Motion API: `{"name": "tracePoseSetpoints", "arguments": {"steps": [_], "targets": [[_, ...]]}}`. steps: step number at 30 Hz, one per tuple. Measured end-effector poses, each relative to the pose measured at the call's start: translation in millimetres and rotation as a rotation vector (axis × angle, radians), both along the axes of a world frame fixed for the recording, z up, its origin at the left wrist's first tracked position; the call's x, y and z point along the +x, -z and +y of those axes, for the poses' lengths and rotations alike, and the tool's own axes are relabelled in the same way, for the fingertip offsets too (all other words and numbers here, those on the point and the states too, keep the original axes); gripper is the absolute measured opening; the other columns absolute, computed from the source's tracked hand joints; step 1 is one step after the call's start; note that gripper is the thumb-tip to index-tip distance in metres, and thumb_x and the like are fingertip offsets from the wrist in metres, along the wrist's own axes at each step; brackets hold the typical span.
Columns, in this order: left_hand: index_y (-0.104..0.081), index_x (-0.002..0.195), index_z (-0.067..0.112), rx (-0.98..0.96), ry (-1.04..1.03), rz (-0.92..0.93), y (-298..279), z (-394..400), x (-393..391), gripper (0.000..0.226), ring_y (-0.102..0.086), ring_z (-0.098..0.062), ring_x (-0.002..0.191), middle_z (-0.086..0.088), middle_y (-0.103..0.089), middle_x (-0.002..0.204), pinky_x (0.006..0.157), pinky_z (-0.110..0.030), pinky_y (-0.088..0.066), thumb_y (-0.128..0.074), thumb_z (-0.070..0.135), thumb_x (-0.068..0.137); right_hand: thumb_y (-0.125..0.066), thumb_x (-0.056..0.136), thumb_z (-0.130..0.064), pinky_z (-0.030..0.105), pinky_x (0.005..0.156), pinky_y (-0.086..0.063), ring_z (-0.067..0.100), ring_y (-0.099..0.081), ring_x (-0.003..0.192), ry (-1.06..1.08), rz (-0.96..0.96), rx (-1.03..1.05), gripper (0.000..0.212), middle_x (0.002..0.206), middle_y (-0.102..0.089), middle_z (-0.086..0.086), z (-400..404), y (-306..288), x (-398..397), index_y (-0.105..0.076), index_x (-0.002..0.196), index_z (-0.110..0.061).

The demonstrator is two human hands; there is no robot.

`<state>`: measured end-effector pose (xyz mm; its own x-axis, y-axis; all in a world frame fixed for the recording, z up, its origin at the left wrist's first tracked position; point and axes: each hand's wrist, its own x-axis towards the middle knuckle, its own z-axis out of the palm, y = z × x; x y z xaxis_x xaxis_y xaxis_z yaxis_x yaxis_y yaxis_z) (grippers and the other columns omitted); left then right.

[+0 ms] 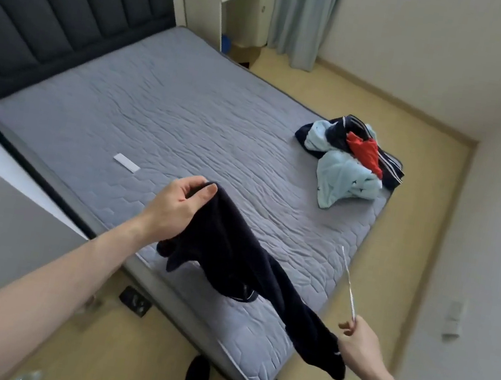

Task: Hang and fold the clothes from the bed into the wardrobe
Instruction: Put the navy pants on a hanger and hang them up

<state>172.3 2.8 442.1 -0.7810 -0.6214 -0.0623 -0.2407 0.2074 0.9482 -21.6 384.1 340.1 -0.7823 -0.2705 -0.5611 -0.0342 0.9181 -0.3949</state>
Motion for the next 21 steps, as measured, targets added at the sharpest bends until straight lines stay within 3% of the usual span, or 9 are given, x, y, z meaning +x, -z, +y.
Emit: {"name": "tracePoseSetpoints", "arguments": {"steps": [3, 8, 10, 13, 15, 17, 19, 21], "targets": [[-0.053, 0.076, 0.014, -0.047, -0.058, -0.017, -34.9, 33.3, -7.7, 0.056, -0.044, -0.007, 0.059, 0.011, -0.045, 0.064, 0.056, -0.023, -0.038, -0.053, 0.067, 0.094, -0.057, 0.089, -0.002, 0.029, 0.066, -0.049, 0.022, -0.065, 0.076, -0.042, -0.094, -0.241, 0.013, 0.097, -0.072, 0.007, -29.4, -27.4, 6.7, -0.064, 0.093, -0.013], [-0.049, 0.070, 0.016, -0.092, -0.345, -0.087, -78.5, 87.7, -12.5, 0.047, -0.040, -0.009, 0.058, 0.011, -0.041, 0.060, 0.062, -0.034, -0.035, -0.051, 0.055, 0.096, -0.067, 0.093, -0.007, 0.033, 0.071, -0.058, 0.019, -0.072, 0.081, -0.177, -0.338, -0.593, 0.010, 0.099, -0.072, 0.008, -54.8, -80.3, 10.3, -0.064, 0.101, -0.001], [-0.054, 0.072, 0.017, 0.010, -0.492, -0.036, -94.5, 109.1, -9.6, 0.041, -0.046, -0.010, 0.063, 0.009, -0.049, 0.062, 0.066, -0.034, -0.040, -0.051, 0.043, 0.103, -0.074, 0.089, -0.012, 0.032, 0.072, -0.059, 0.017, -0.071, 0.081, -0.286, -0.392, -0.677, 0.020, 0.101, -0.073, 0.005, -58.0, -103.2, 16.7, -0.062, 0.101, -0.001], [-0.063, 0.085, 0.015, 0.246, -0.607, 0.149, -121.5, 141.8, -2.0, 0.031, -0.062, -0.016, 0.078, 0.000, -0.067, 0.077, 0.079, -0.038, -0.053, -0.049, 0.029, 0.108, -0.084, 0.079, -0.022, 0.032, 0.074, -0.057, 0.014, -0.072, 0.087, -0.469, -0.437, -0.775, 0.030, 0.104, -0.073, 0.003, -58.1, -131.9, 35.6, -0.056, 0.086, -0.015], [-0.064, 0.102, 0.009, 0.308, -0.673, 0.212, -136.9, 163.5, 6.4, 0.023, -0.064, -0.023, 0.093, -0.010, -0.068, 0.097, 0.088, -0.040, -0.054, -0.047, 0.024, 0.109, -0.089, 0.071, -0.037, 0.029, 0.080, -0.058, 0.008, -0.071, 0.101, -0.598, -0.441, -0.784, 0.043, 0.110, -0.072, -0.004, -57.2, -145.7, 52.8, -0.050, 0.084, -0.022], [-0.061, 0.115, 0.005, 0.354, -0.716, 0.278, -151.8, 187.0, 16.4, 0.022, -0.066, -0.024, 0.095, -0.014, -0.066, 0.104, 0.079, -0.035, -0.057, -0.047, 0.021, 0.109, -0.090, 0.065, -0.050, 0.030, 0.089, -0.057, 0.000, -0.065, 0.110, -0.694, -0.389, -0.761, 0.053, 0.115, -0.068, -0.012, -58.4, -156.2, 72.8, -0.054, 0.094, -0.022], [-0.058, 0.123, 0.000, 0.381, -0.716, 0.355, -164.5, 209.5, 28.7, 0.025, -0.068, -0.025, 0.093, -0.015, -0.068, 0.105, 0.074, -0.033, -0.060, -0.047, 0.017, 0.108, -0.089, 0.061, -0.058, 0.028, 0.088, -0.056, -0.004, -0.063, 0.103, -0.718, -0.289, -0.764, 0.061, 0.109, -0.066, -0.015, -61.4, -164.9, 93.3, -0.057, 0.100, -0.024], [-0.059, 0.126, 0.001, 0.385, -0.708, 0.426, -172.7, 227.1, 45.0, 0.025, -0.069, -0.027, 0.098, -0.015, -0.070, 0.108, 0.086, -0.040, -0.059, -0.047, 0.013, 0.108, -0.088, 0.060, -0.056, 0.028, 0.075, -0.056, 0.000, -0.066, 0.084, -0.692, -0.233, -0.788, 0.056, 0.092, -0.068, -0.010, -65.0, -171.9, 112.1, -0.056, 0.093, -0.022]]}}
